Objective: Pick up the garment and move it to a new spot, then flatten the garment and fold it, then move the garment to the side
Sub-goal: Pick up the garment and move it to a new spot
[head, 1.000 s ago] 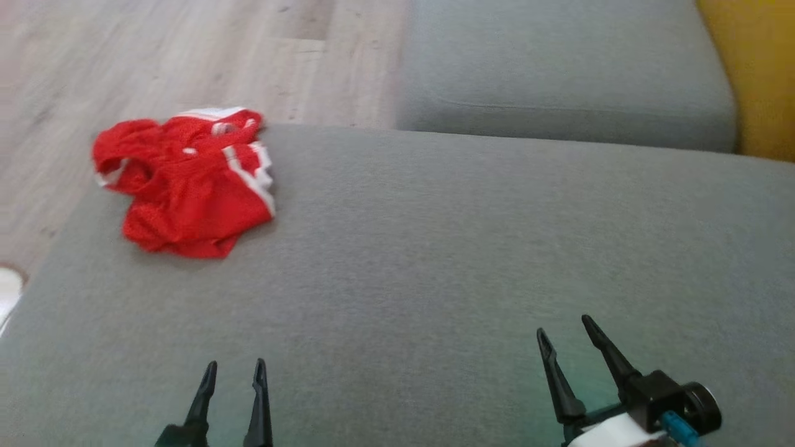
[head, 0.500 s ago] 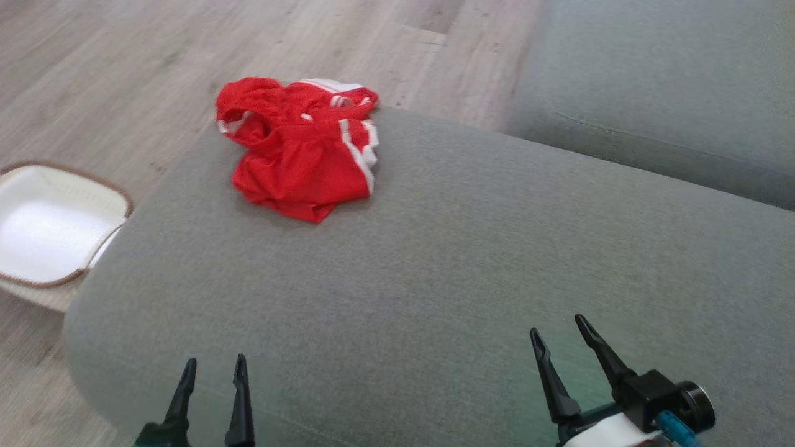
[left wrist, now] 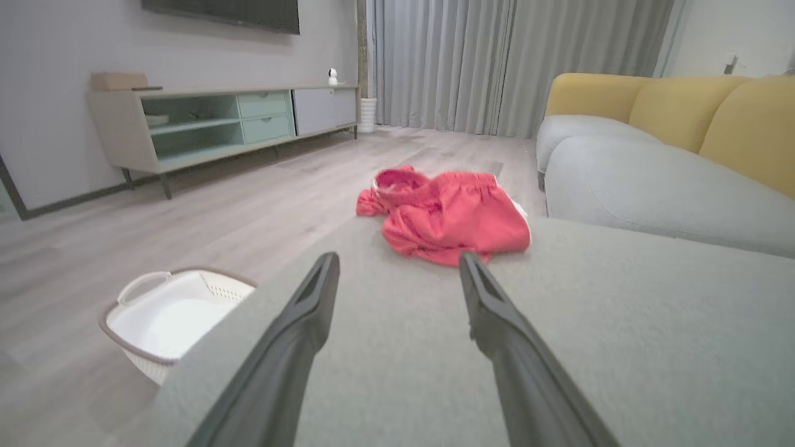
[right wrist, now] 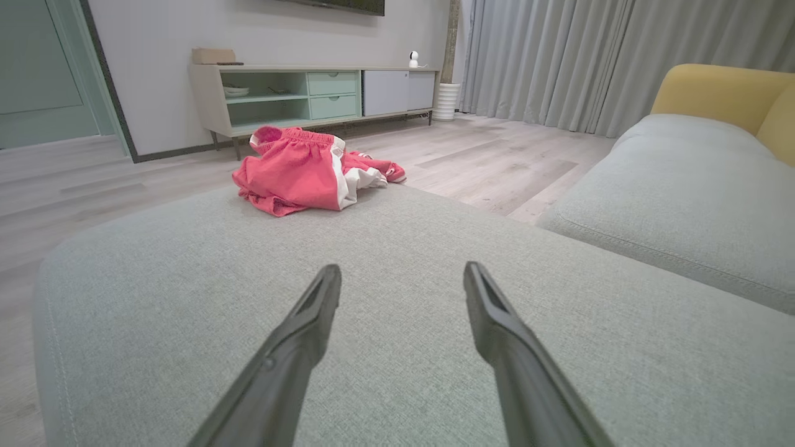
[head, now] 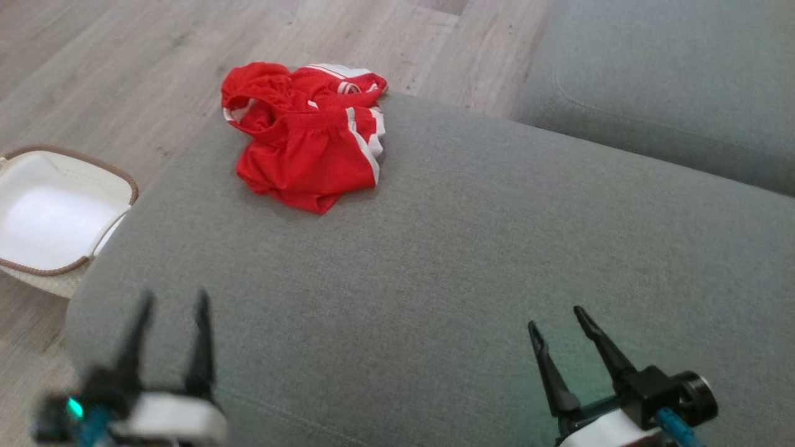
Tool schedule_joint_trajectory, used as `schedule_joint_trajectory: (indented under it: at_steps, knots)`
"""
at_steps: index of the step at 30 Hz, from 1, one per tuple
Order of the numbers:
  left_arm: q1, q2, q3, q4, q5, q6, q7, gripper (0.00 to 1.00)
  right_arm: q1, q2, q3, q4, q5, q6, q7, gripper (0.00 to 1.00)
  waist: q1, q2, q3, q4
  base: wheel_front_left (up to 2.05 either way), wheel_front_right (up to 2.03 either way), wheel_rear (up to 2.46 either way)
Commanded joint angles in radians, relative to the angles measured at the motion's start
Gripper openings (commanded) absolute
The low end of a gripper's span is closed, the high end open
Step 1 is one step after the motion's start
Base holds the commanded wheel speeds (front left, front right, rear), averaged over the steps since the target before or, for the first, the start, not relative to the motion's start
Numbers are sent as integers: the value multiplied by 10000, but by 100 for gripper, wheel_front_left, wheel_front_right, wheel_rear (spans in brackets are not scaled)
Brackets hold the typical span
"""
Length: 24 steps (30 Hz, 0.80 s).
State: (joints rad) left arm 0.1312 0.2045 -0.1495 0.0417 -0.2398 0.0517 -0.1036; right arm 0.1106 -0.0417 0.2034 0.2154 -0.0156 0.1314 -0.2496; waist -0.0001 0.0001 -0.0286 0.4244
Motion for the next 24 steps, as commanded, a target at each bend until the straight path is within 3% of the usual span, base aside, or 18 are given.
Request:
schedule_joint_trajectory:
  at_steps: [1, 5, 11, 17, 20, 24]
  knots:
    - [-1450, 577, 695, -1053, -129, -139, 447, 100, -596, -85, 59, -429, -204, -7, -122, 100, 1, -1, 253, -194, 0, 0, 0]
    - [-3350, 1760, 1252, -1781, -267, -611, 1509, 100, -918, -85, -31, -654, -594, -7, -24, 100, 1, -1, 908, -543, 0, 0, 0]
    - [-6102, 3220, 1115, -1066, -213, -1387, 3043, 100, -1344, -85, -6, -953, -1193, -7, 285, 100, 1, -1, 1844, -1100, 0, 0, 0]
    - [-8877, 3619, 371, 973, -1065, -1749, 4312, 100, -2011, -85, 202, -1383, -1869, -7, 649, 100, 1, -1, 3041, -1822, 0, 0, 0]
    - [-9596, 3454, 69, 2085, -1957, -1799, 4925, 100, -2226, -85, 308, -1630, -2111, -7, 826, 100, 1, -1, 3584, -2079, 0, 0, 0]
    - [-10075, 3812, -927, 2793, -2615, -1818, 5428, 100, -2472, -124, 392, -2091, -2396, -7, 1040, 100, 1, -1, 4363, -2343, 0, 0, 0]
